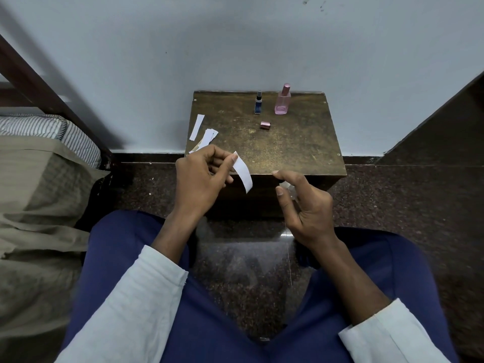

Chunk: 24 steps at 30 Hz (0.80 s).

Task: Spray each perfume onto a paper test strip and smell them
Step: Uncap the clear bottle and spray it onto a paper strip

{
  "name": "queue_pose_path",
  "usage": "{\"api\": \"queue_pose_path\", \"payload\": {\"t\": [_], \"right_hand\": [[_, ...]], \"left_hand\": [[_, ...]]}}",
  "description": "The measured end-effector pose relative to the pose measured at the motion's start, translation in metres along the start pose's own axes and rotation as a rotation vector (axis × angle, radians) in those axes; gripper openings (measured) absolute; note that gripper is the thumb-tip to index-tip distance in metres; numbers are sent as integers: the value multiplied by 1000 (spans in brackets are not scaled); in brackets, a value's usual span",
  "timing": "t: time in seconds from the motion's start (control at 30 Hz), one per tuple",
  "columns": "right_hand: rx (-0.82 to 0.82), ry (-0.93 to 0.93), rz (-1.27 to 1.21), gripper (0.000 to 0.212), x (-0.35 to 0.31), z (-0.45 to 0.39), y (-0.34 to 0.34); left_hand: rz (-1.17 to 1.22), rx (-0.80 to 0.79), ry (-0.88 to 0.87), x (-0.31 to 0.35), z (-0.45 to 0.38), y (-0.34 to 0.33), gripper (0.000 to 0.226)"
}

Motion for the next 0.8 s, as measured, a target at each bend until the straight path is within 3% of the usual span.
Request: {"api": "queue_pose_path", "payload": {"t": [0.23, 0.8], "right_hand": [[-57, 47, 6, 25, 0, 2, 0], [-7, 6, -38, 24, 1, 3, 6]], "left_hand": [[6, 10, 8, 0, 0, 2, 18], [-5, 5, 1, 0, 0, 0, 18]]}}
Point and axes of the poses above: each hand's wrist, its own z-axis away from the middle knuckle, its own y-axis out of the back of the hand, x = y × z, the point moved 3 cm from there along -z, towards the middle knuckle, and after that the axes turned 7 degrees about -x, right-handed, at the moved point
